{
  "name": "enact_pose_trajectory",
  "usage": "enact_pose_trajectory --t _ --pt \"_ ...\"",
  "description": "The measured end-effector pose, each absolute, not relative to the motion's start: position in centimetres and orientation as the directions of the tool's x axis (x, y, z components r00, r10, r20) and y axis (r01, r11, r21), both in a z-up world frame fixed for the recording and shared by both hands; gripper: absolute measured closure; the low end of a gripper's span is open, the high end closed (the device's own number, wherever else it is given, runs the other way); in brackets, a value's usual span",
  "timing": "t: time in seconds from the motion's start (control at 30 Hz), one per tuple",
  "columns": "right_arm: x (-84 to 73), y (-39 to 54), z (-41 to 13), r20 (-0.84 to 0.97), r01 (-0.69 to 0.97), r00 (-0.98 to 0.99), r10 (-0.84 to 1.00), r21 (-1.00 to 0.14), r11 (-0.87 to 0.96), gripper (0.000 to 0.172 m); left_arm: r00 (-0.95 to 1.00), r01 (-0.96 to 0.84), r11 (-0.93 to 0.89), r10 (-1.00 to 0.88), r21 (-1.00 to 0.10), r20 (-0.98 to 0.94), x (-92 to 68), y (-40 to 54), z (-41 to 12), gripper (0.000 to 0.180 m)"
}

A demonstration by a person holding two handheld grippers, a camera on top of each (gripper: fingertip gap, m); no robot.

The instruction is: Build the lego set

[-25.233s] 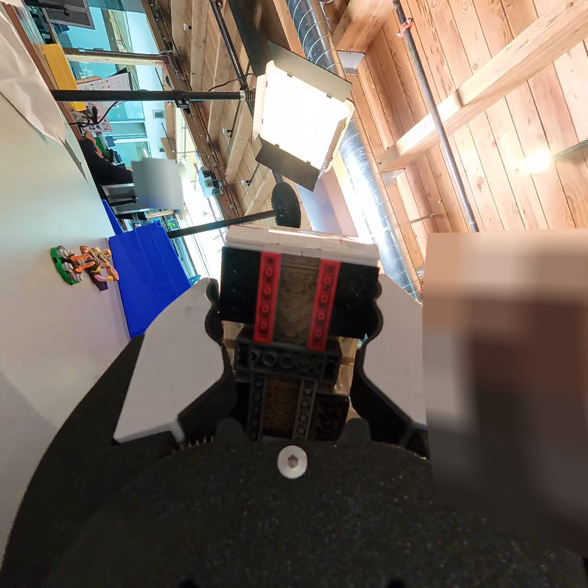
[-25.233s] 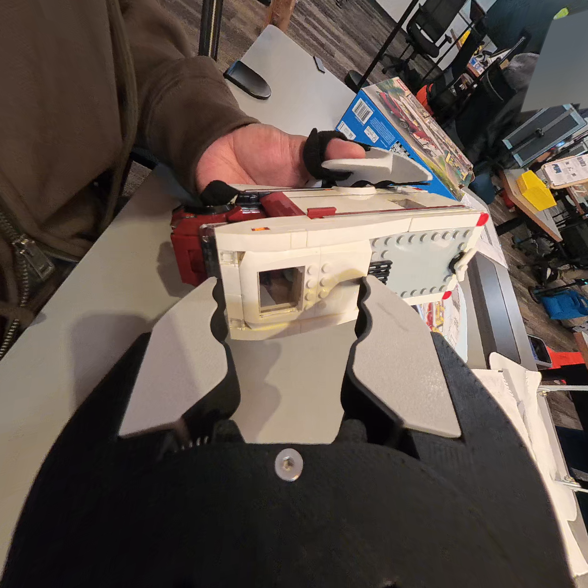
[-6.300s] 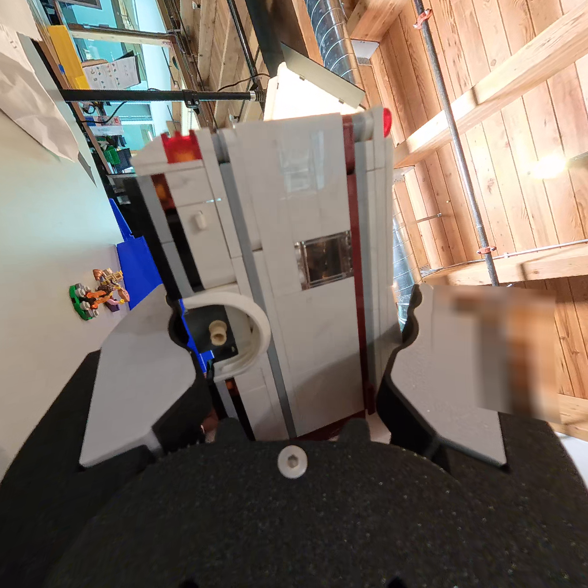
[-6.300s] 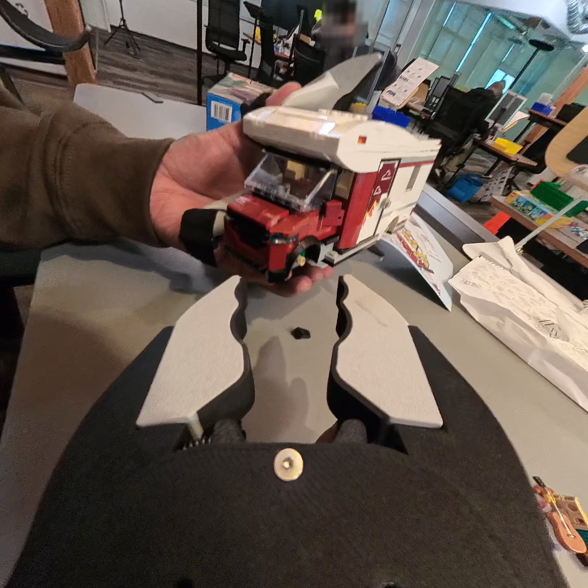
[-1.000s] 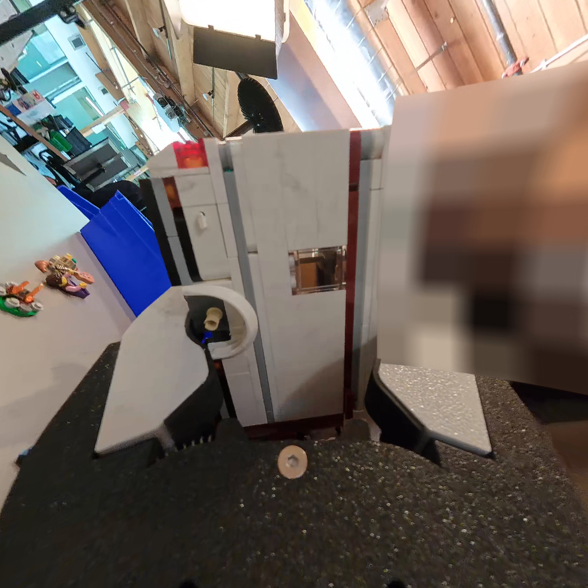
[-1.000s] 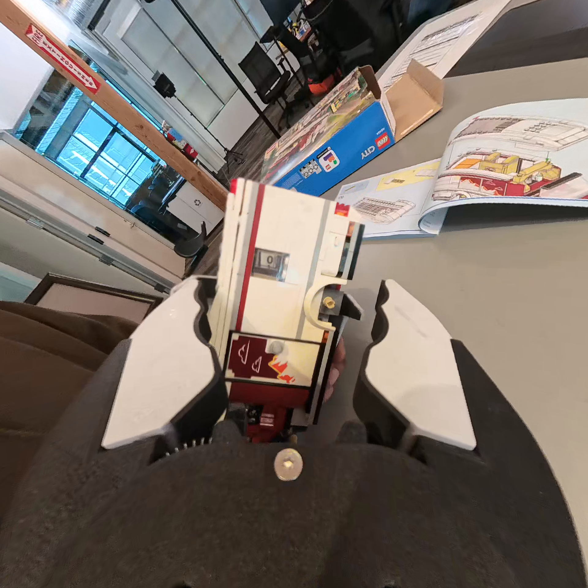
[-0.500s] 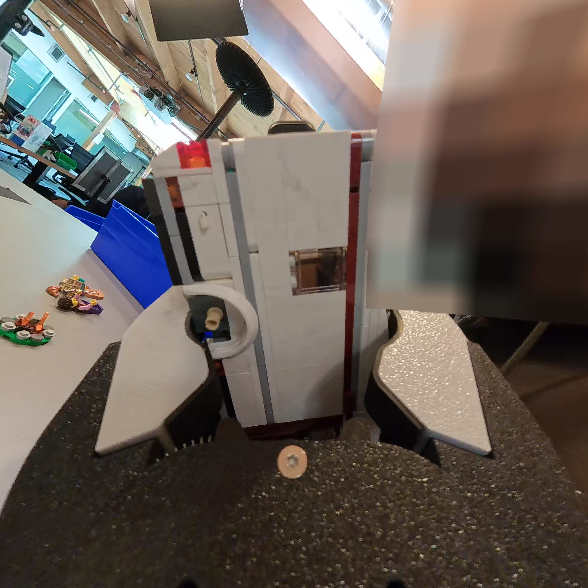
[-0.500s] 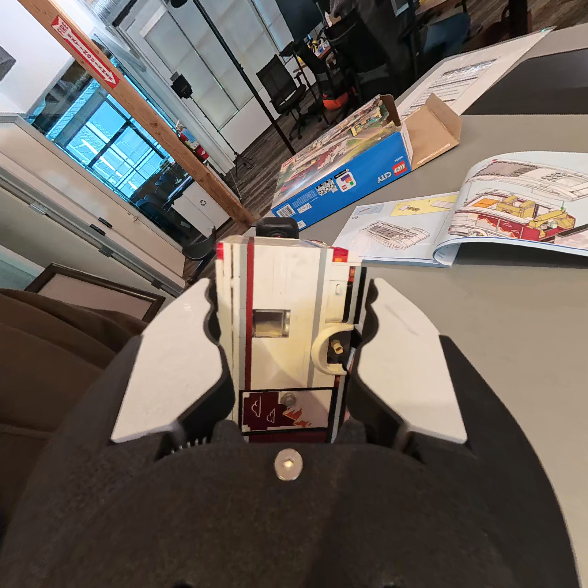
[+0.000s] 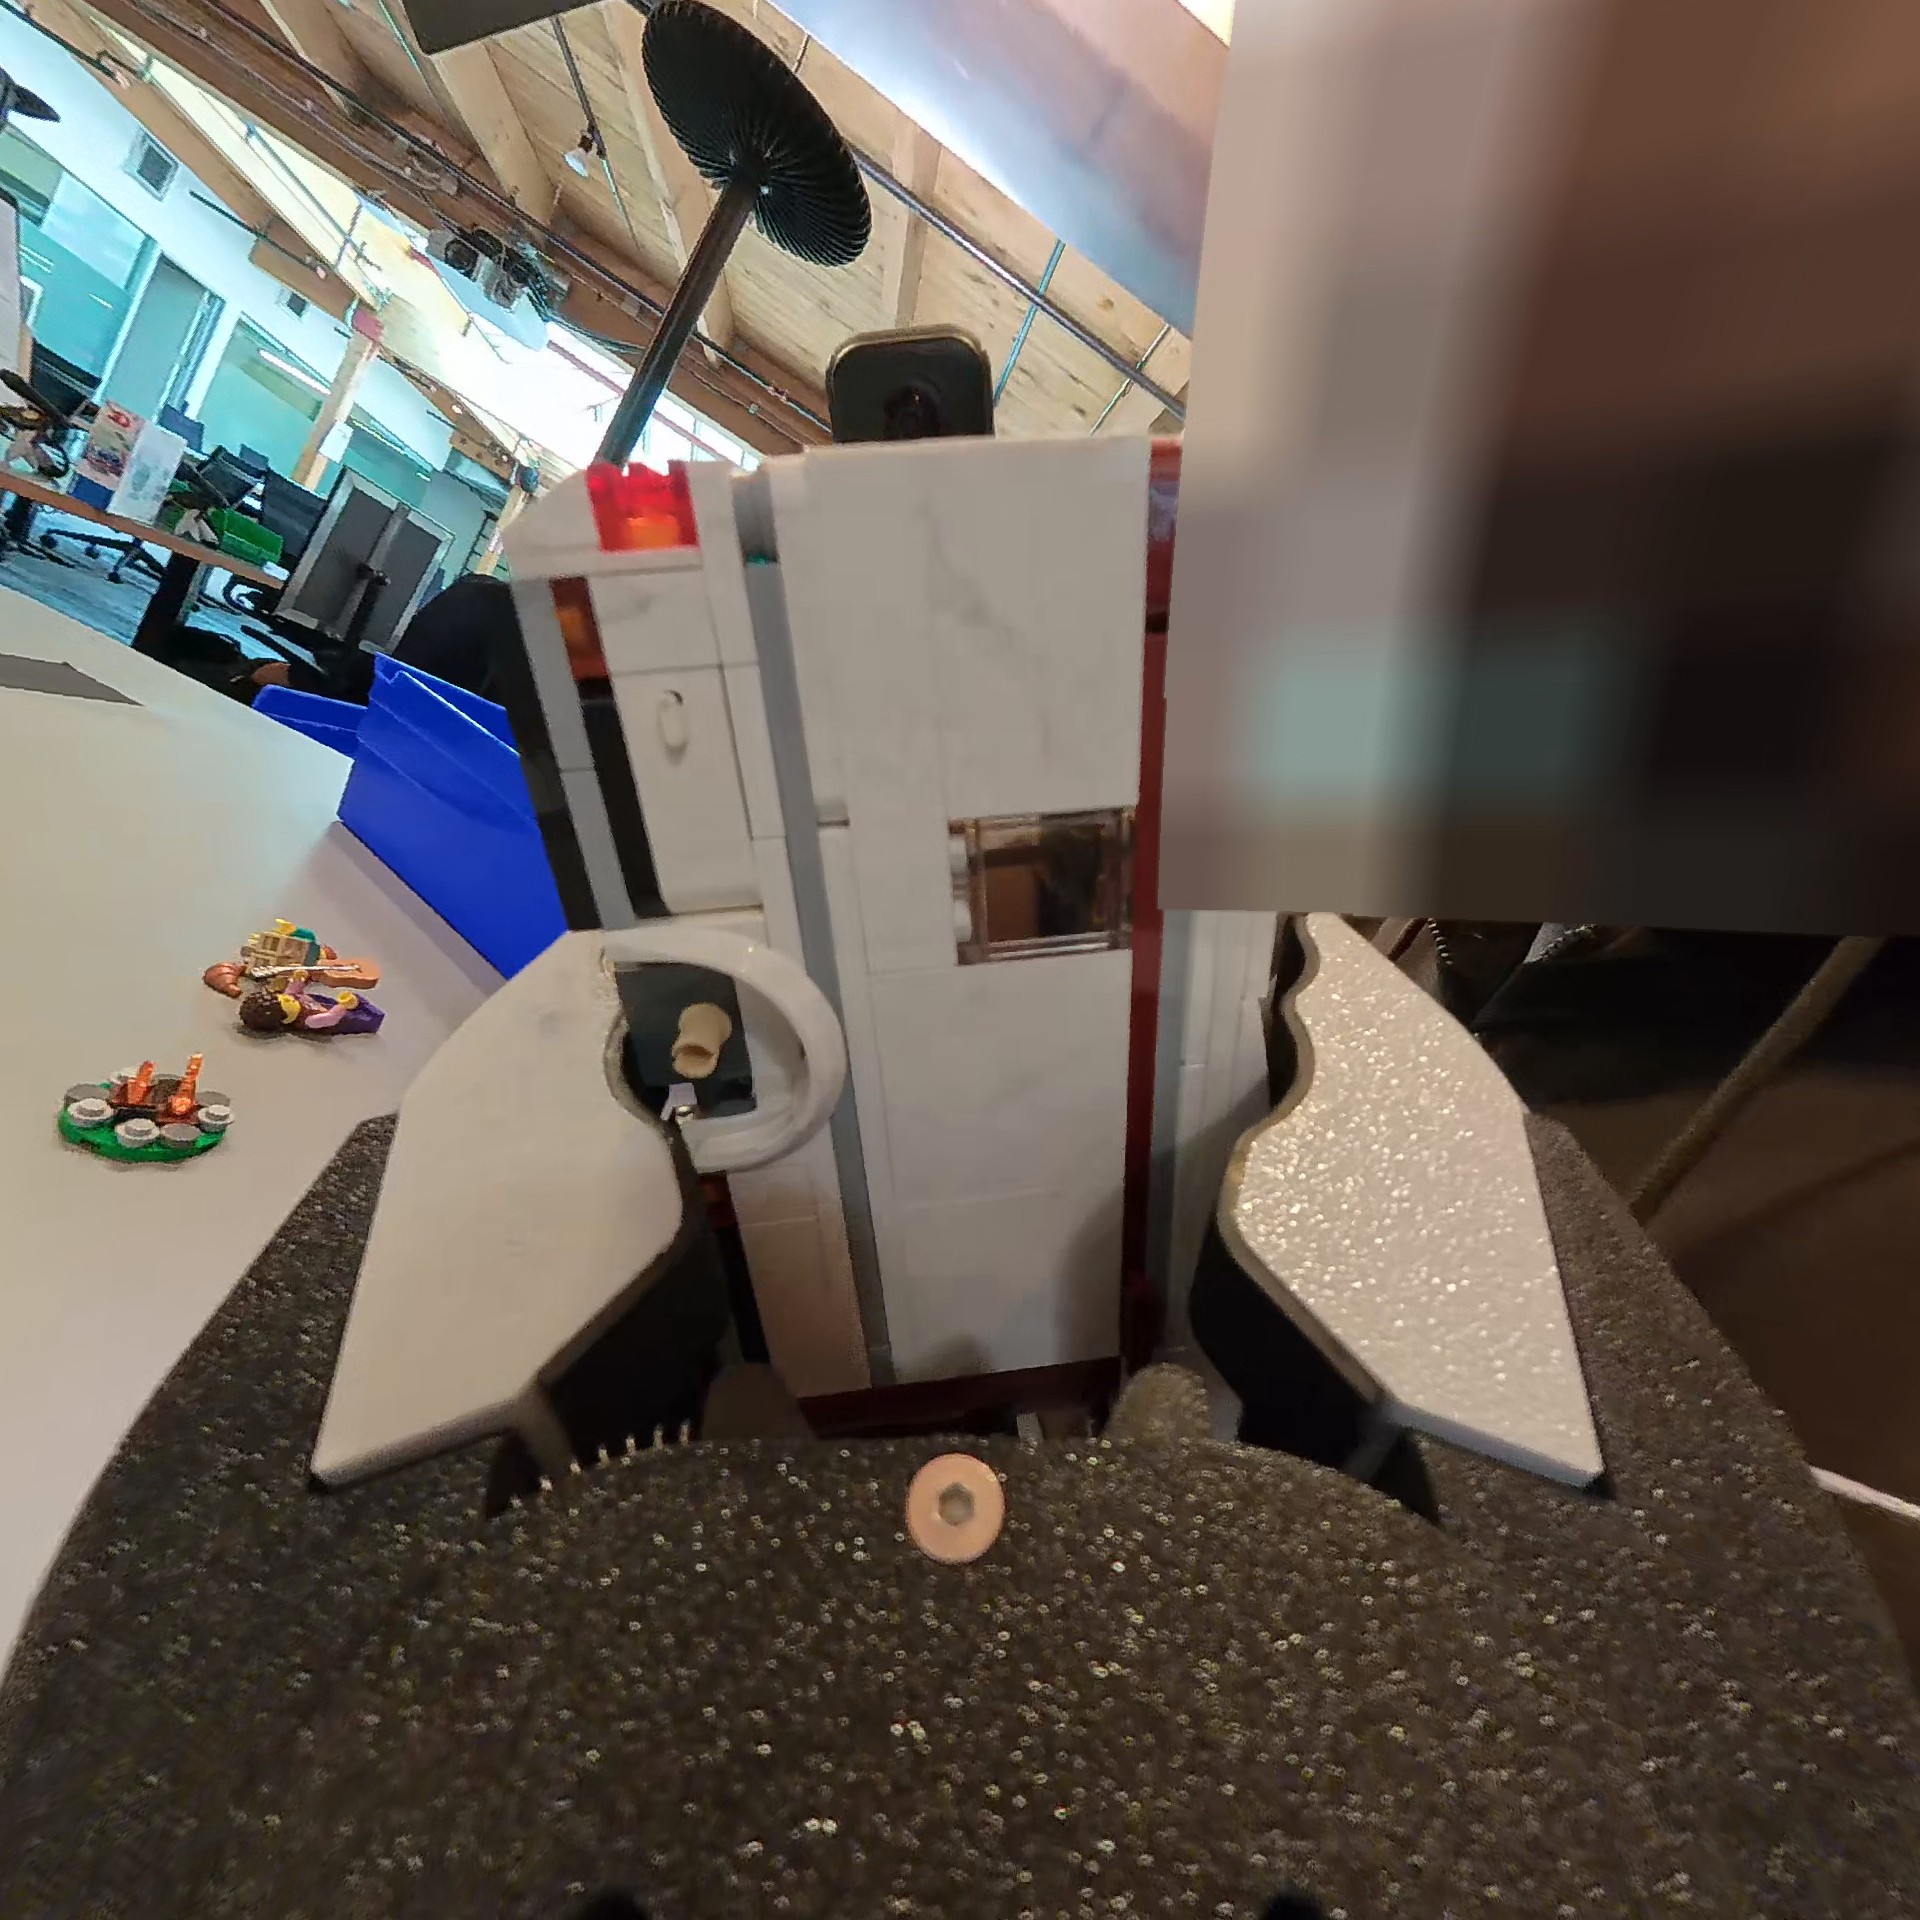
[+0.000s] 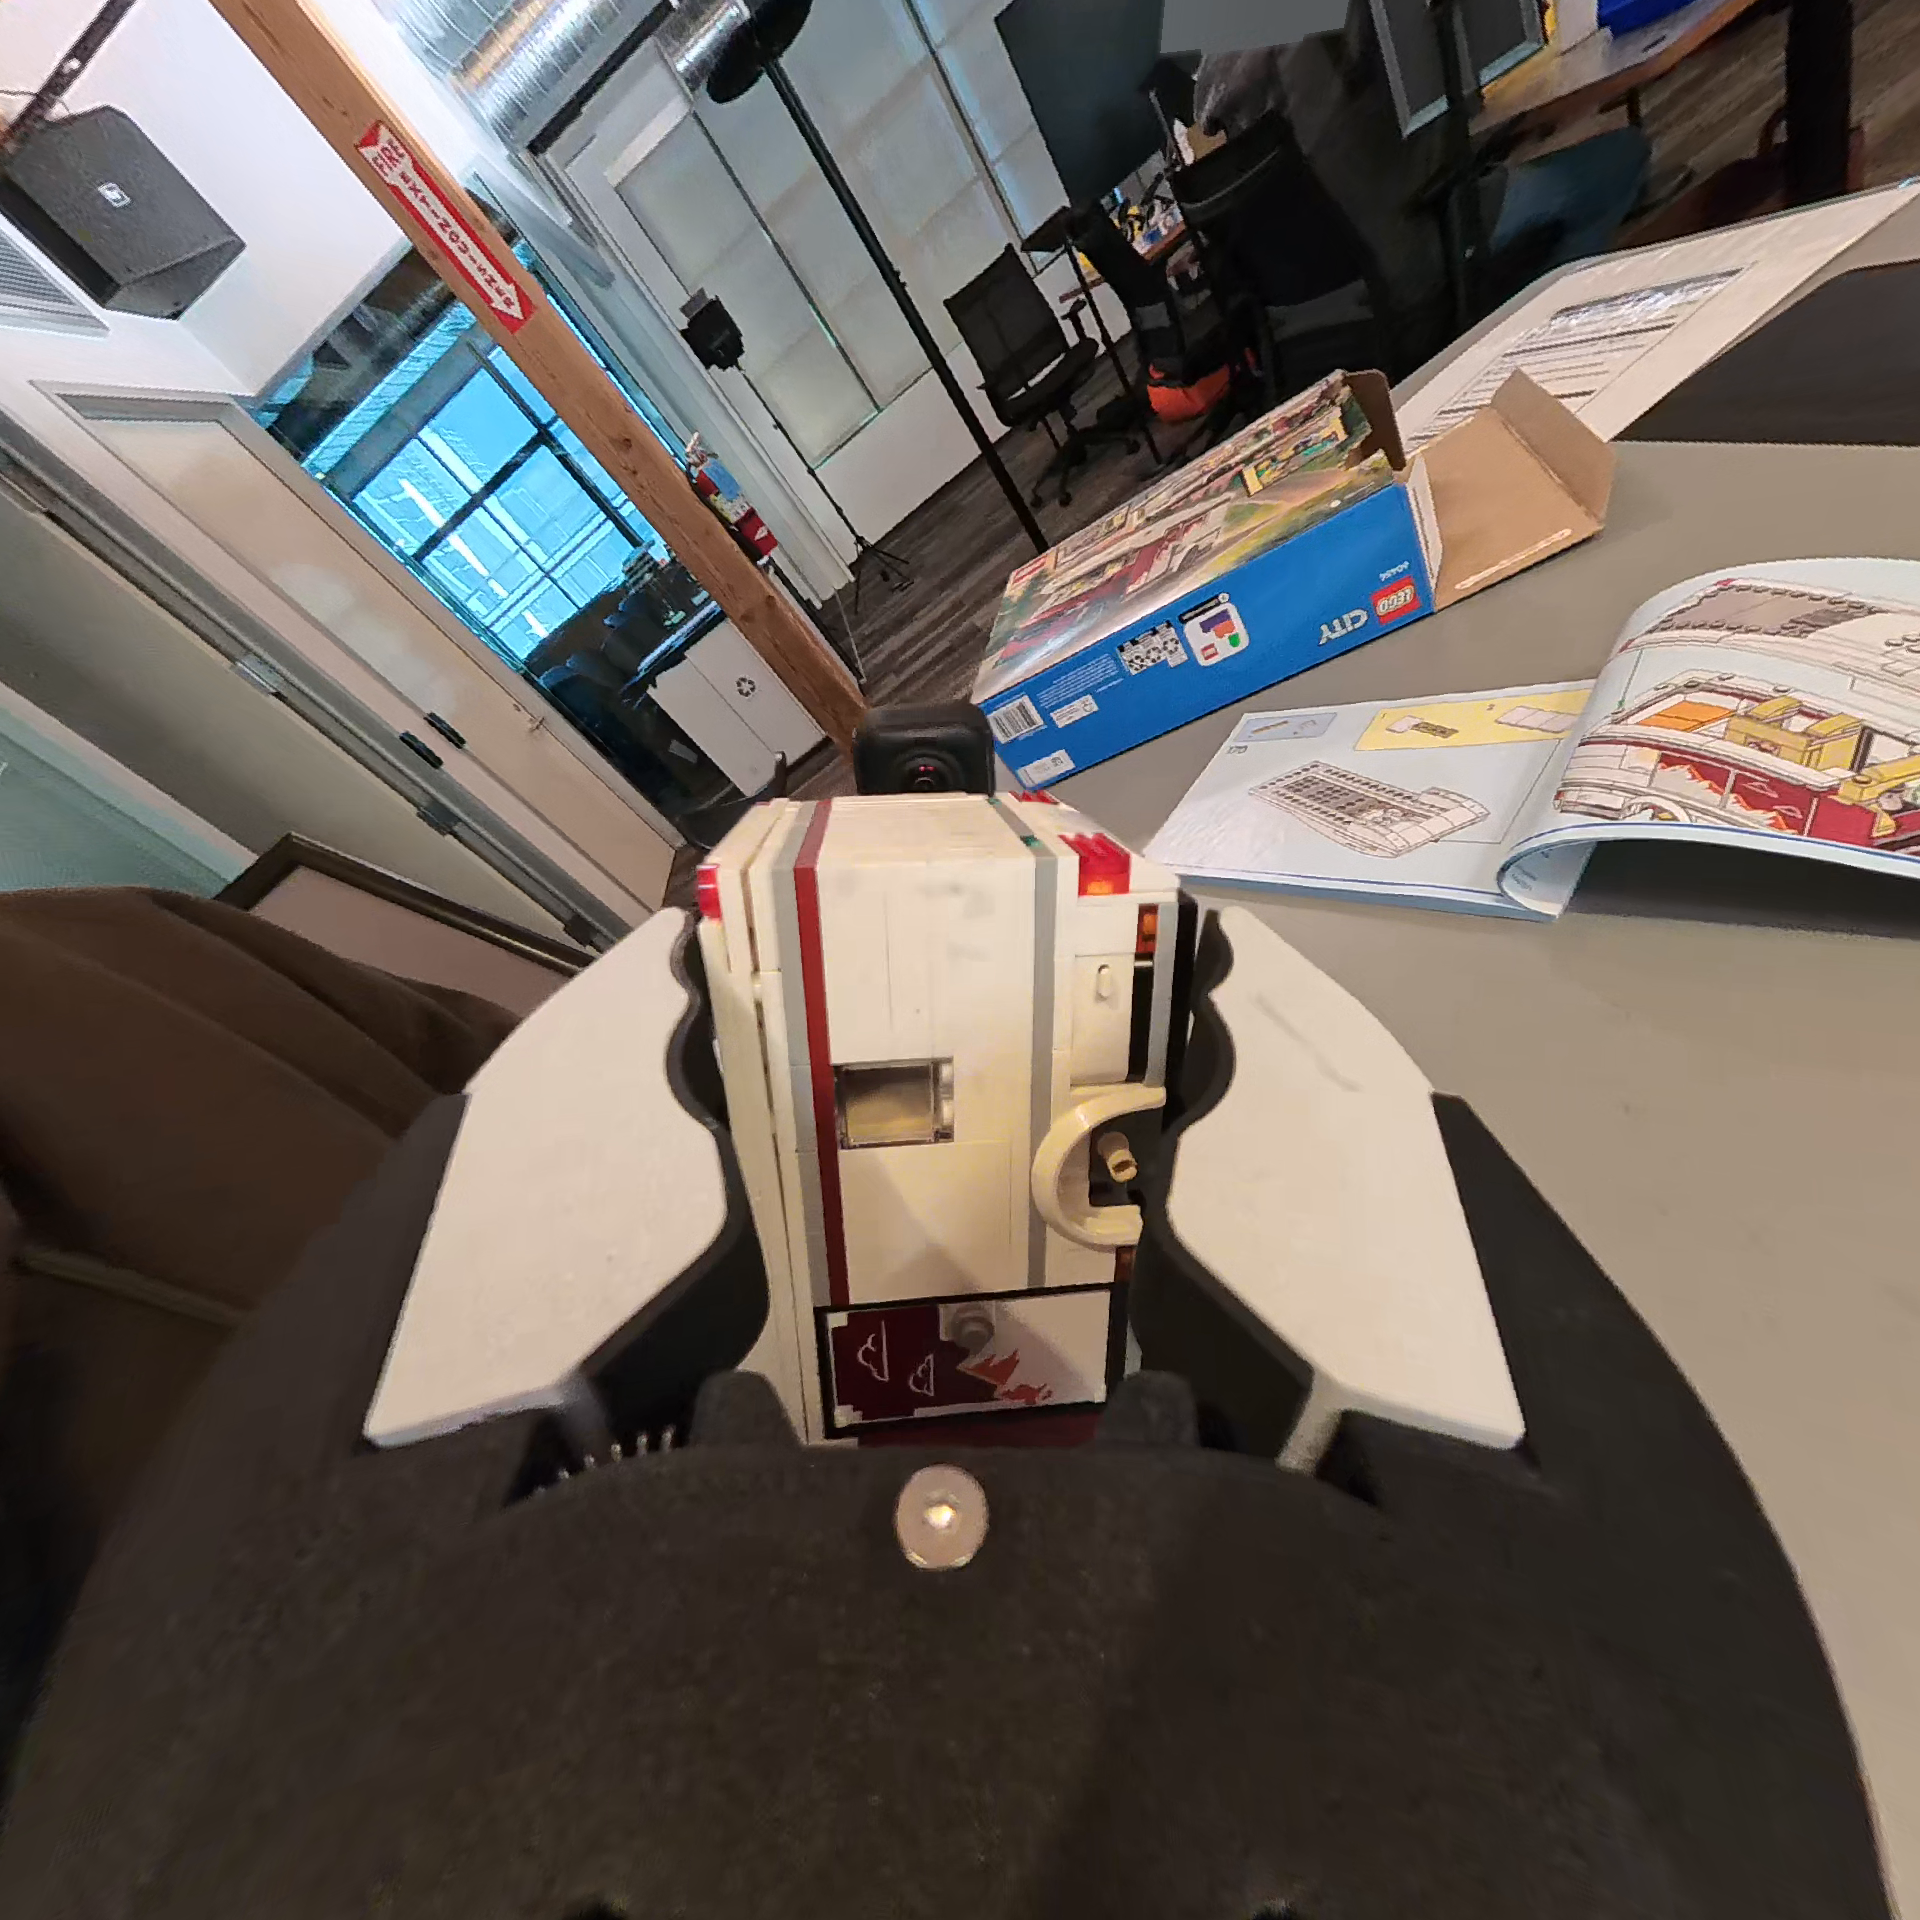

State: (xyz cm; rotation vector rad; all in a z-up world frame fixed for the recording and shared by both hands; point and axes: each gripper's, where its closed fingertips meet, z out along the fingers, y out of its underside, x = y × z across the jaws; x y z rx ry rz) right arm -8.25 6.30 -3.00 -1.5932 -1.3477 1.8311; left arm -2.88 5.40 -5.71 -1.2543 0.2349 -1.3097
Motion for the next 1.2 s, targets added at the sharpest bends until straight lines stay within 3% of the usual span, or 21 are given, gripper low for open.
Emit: enact_pose_trajectory --t 1.2 --pt "-7.59 7.03 -2.61 -0.557 0.223 -0.29 0.778 -0.83 -0.511 0.086 0.321 0.551 -0.309 -0.779 -0.776 0.538 -2.39 5.86 -5.53 0.07"
